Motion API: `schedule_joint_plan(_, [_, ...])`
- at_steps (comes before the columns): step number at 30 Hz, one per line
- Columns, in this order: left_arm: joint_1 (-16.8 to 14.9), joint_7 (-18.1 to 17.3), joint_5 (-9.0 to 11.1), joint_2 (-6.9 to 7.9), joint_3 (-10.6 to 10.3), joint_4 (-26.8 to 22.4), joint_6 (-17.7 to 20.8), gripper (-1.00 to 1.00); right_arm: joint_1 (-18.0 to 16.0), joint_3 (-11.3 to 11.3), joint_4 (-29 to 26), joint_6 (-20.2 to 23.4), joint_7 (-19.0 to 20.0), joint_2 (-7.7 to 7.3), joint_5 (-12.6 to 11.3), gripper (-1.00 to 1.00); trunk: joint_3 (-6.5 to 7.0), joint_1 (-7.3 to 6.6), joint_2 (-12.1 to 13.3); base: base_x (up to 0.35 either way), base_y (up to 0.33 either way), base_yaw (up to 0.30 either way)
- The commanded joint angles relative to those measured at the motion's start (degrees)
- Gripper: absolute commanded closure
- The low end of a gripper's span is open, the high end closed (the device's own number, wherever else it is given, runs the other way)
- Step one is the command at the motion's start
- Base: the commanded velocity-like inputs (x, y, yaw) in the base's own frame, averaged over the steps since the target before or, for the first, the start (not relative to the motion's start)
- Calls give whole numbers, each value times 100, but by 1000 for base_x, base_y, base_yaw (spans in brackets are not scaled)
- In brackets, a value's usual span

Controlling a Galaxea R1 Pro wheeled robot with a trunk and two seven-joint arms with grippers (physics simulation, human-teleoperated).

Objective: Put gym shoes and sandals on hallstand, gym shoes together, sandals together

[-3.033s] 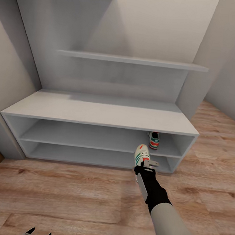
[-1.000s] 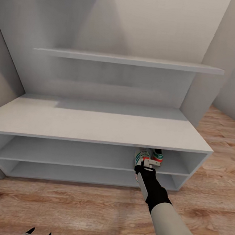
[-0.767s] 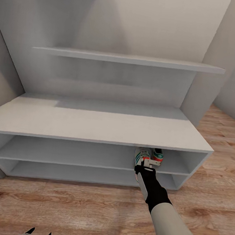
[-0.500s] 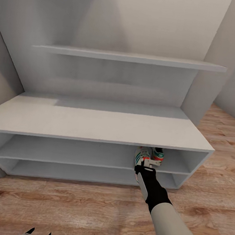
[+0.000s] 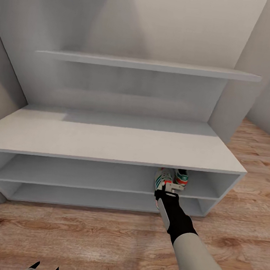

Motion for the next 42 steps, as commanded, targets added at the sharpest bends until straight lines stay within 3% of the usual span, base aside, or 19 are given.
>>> schedule_joint_plan(1, [-4, -59, 26, -2, 29, 6, 6, -100, -2, -10, -8, 25, -16, 4, -15, 100, -5, -1, -2, 0, 0, 0])
schedule_joint_plan(42, [-4, -60, -13, -2, 23, 6, 4, -100, -2, -17, 12, 19, -16, 4, -9, 100, -5, -1, -2, 70, 0, 0])
